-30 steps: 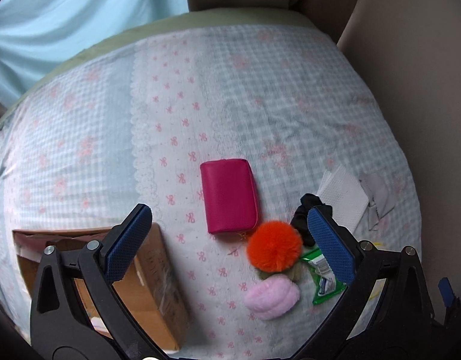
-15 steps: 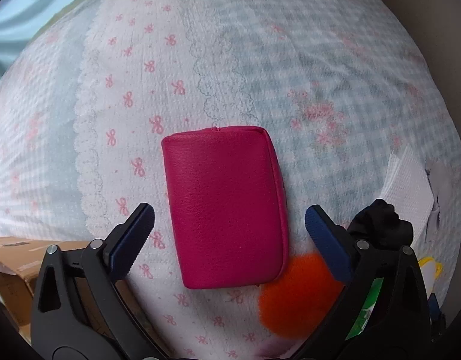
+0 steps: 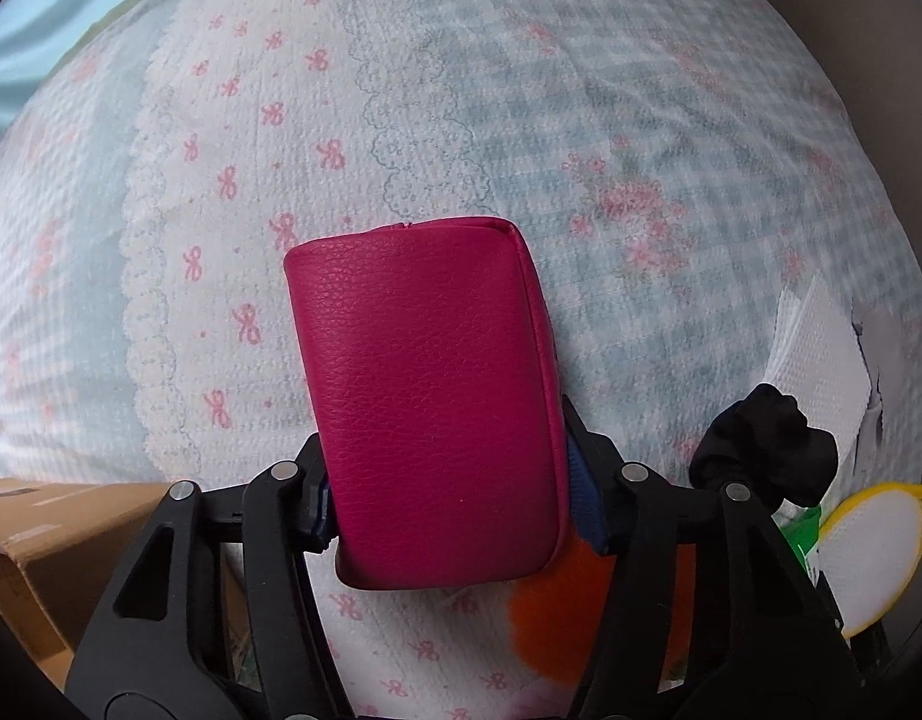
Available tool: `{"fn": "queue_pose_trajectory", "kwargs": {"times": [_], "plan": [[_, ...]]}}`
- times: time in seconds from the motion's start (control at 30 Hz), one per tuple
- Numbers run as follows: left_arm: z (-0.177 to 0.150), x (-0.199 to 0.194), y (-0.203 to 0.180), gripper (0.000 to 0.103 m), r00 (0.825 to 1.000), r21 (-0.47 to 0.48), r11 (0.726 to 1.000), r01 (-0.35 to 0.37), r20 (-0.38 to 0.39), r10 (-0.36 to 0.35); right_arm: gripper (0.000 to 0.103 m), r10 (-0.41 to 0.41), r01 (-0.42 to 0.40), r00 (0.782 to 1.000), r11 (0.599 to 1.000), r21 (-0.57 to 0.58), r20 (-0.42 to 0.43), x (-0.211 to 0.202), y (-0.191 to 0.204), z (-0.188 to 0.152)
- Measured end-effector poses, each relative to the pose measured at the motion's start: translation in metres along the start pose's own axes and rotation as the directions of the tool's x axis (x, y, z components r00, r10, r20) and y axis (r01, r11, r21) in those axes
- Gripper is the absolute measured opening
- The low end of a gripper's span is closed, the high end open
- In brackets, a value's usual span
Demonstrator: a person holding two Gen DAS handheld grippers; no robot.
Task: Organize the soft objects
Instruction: 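Carry the pink pouch and yellow-rimmed pad over the cardboard box with both tools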
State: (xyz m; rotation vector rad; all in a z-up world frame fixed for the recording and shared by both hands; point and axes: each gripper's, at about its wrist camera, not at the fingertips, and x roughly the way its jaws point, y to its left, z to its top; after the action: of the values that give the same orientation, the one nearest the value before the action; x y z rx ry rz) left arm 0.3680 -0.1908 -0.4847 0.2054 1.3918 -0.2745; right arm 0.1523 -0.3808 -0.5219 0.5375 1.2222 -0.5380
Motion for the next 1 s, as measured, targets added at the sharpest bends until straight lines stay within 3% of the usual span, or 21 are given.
{"fn": "queue_pose_trajectory", "kwargs": {"times": [0.07, 0.2, 0.57, 0.83, 1.0], "plan": [[0.003, -0.005, 0.001, 0.05, 1.0, -0.002, 1.0, 0.008, 0.006, -0.008, 0.029, 0.037, -0.037, 0.999, 0.999, -0.003, -0.001, -0.005, 0.004, 0.005], [0.0, -0.022, 0.0, 0.046, 1.0, -0.007, 1.0, 0.016, 0.023, -0.016, 0.016, 0.079, -0.079, 0.997, 0.997, -0.006, -0.003, -0.012, 0.011, 0.008], [-0.015, -0.1, 0.008, 0.045, 0.992, -0.027, 0.999, 0.045, 0.121, -0.042, 0.015, 0.083, -0.08, 0.993, 0.996, -0.03, 0.079, -0.071, 0.006, 0.009], [-0.054, -0.192, 0.017, 0.045, 0.976, -0.061, 0.996, 0.066, 0.213, -0.052, 0.015, 0.113, -0.098, 0.981, 0.99, -0.099, 0.159, -0.184, 0.012, 0.0], [-0.09, -0.257, 0.034, 0.045, 0.964, -0.108, 0.991, 0.076, 0.261, -0.045, 0.015, 0.15, -0.112, 0.971, 0.973, -0.202, 0.185, -0.252, 0.029, 0.0]]}}
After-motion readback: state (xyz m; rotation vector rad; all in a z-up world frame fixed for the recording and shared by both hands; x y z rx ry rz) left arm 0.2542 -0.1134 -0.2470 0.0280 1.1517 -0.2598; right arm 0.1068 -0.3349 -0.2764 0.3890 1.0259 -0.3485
